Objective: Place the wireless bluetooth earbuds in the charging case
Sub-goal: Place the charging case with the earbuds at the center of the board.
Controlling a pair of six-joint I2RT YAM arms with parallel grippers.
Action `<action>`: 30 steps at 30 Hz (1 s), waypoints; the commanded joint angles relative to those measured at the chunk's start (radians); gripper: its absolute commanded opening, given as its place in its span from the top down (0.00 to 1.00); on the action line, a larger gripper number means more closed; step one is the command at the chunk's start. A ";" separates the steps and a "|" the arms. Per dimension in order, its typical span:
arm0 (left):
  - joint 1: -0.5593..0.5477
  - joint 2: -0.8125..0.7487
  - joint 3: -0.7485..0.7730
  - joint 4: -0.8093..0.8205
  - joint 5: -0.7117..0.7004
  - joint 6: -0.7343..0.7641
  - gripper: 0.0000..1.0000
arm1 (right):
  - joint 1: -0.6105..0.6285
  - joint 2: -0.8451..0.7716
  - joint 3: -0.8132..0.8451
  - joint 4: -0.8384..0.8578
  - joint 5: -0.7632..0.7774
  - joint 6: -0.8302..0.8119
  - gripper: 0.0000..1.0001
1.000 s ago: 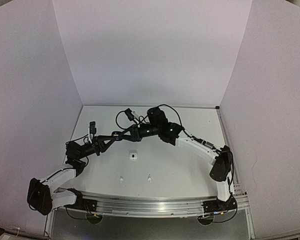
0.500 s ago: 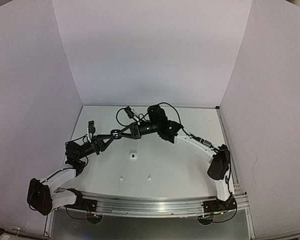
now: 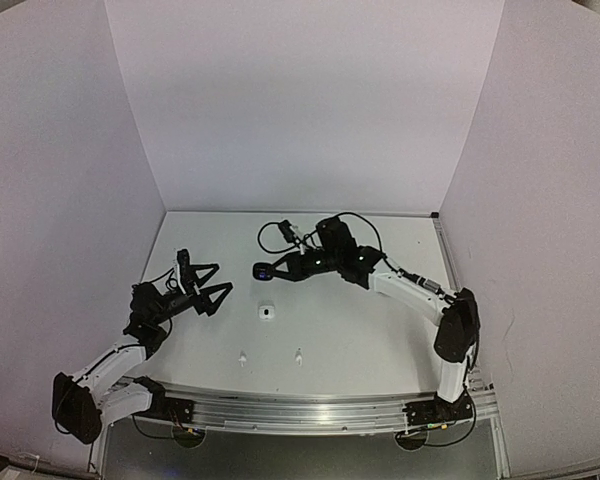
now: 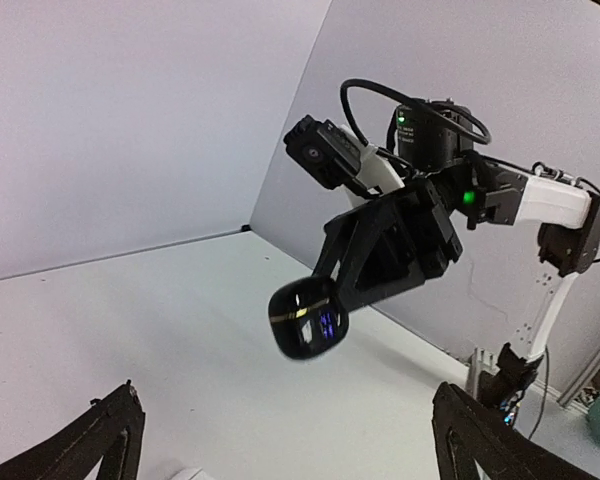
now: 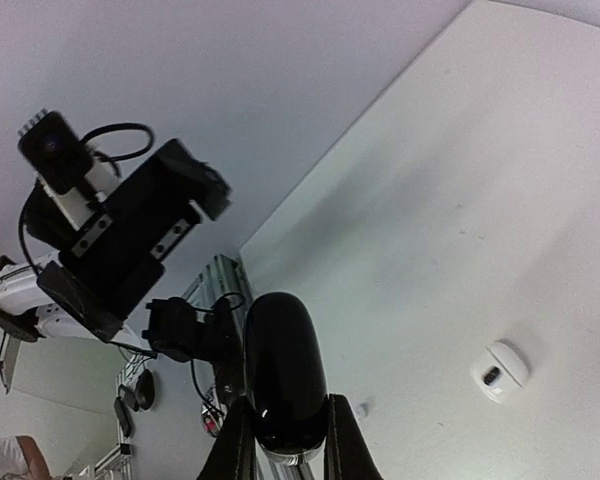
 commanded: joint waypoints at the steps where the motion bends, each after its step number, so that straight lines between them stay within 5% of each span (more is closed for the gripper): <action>1: -0.002 -0.042 0.018 -0.177 -0.110 0.189 0.00 | -0.168 -0.051 -0.060 -0.288 0.045 -0.089 1.00; 7: -0.002 -0.024 0.024 -0.197 -0.072 0.191 0.01 | -0.338 0.058 -0.061 -0.527 0.031 -0.223 1.00; 15: 0.001 0.055 0.085 -0.266 -0.077 0.245 0.01 | -0.510 0.236 0.045 -0.642 -0.039 -0.346 1.00; 30: 0.011 0.163 0.131 -0.247 -0.059 0.279 0.01 | -0.589 0.457 0.188 -0.767 -0.207 -0.457 1.00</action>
